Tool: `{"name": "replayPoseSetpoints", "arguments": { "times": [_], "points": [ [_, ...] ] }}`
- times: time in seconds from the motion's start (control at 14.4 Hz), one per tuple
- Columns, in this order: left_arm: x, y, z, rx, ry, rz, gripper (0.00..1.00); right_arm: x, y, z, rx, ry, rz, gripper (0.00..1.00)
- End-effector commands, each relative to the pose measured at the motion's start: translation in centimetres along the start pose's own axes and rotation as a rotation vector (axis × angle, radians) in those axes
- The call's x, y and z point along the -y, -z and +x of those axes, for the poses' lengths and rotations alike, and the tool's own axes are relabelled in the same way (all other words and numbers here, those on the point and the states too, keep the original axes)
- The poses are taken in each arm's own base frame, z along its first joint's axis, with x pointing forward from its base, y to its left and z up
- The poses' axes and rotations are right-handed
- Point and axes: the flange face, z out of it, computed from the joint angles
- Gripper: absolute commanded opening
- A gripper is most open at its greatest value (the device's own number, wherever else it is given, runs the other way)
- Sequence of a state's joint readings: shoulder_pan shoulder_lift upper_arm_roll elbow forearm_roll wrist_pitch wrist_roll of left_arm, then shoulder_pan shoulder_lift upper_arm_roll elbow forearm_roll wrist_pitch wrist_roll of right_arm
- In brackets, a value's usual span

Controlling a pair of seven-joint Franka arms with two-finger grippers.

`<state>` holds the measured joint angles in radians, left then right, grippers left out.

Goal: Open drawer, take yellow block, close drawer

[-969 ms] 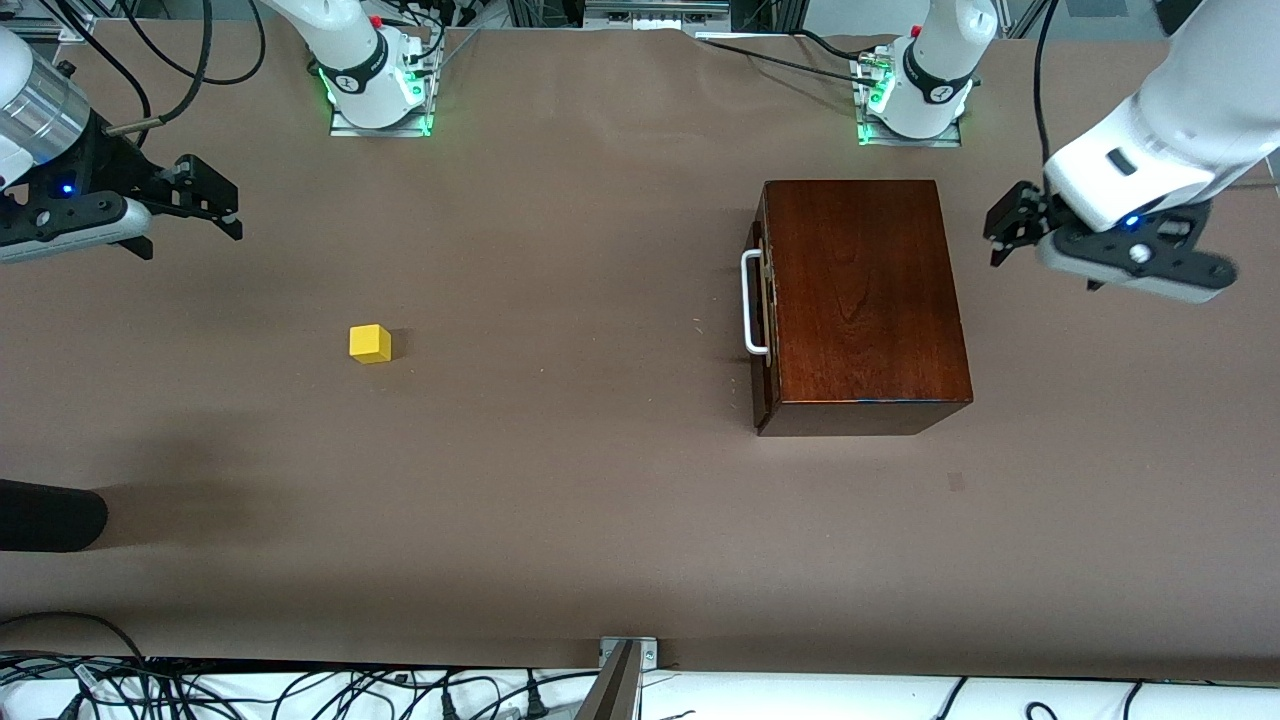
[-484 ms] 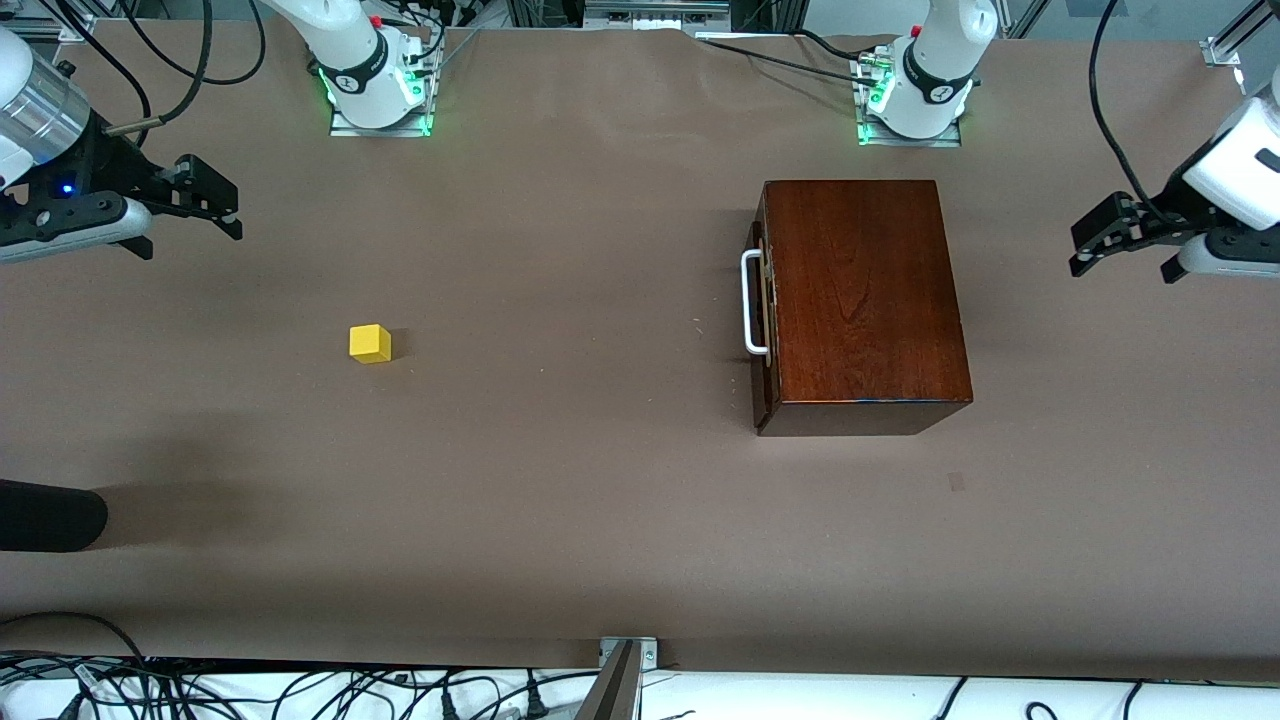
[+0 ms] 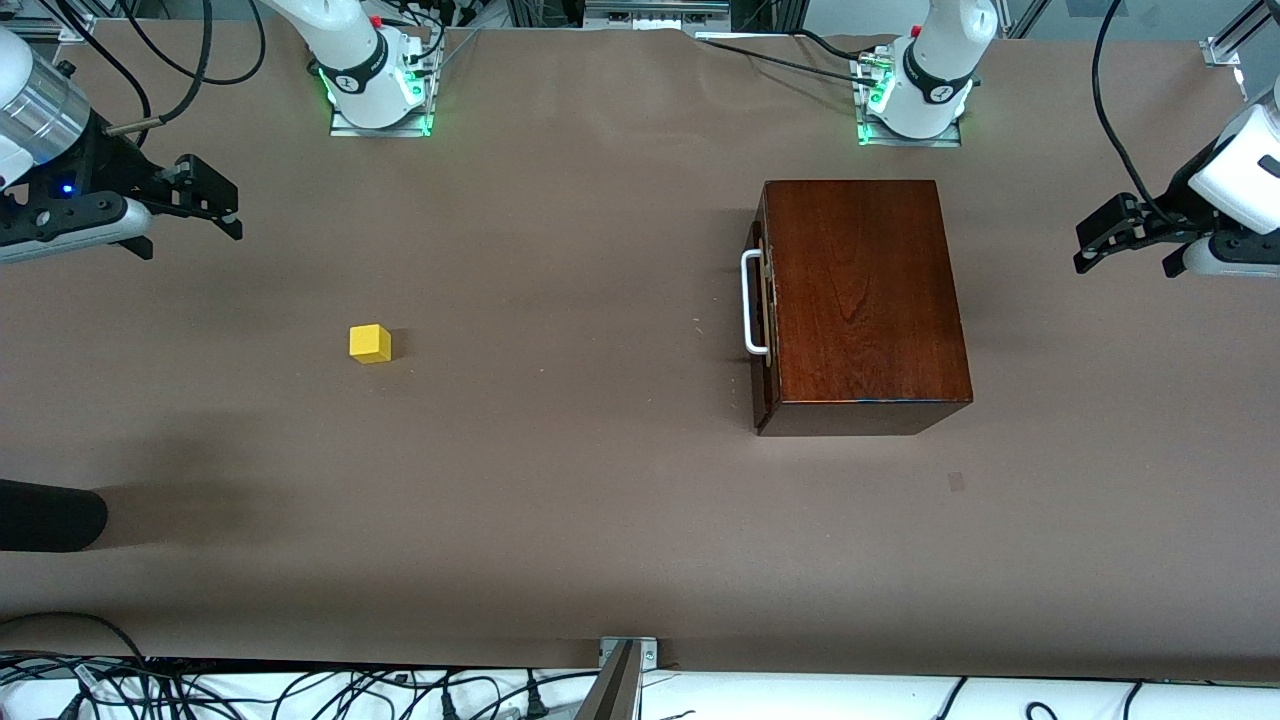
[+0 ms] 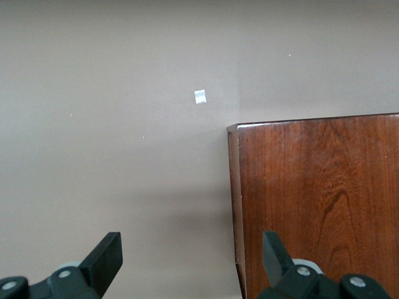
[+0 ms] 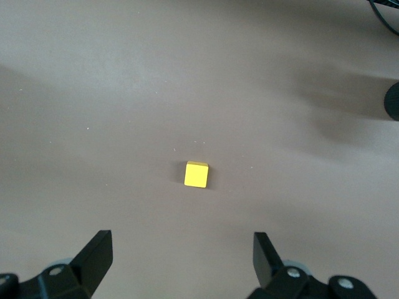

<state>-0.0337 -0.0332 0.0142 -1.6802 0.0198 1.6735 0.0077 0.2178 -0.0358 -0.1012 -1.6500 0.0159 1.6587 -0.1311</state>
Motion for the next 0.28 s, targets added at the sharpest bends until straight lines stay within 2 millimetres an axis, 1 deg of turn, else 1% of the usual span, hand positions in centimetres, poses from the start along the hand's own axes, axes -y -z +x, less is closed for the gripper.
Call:
{"name": "replayPoseSetpoints", "arguments": {
  "times": [0.0, 0.21],
  "points": [
    [0.00, 0.32, -1.36, 0.018, 0.003, -0.015, 1.00, -0.18, 0.57, 0.03, 0.008, 0.013, -0.013, 1.00],
    [-0.12, 0.37, -1.71, 0.043, -0.005, -0.019, 1.00, -0.18, 0.58, 0.04, 0.006, 0.013, -0.013, 1.00]
  ]
}}
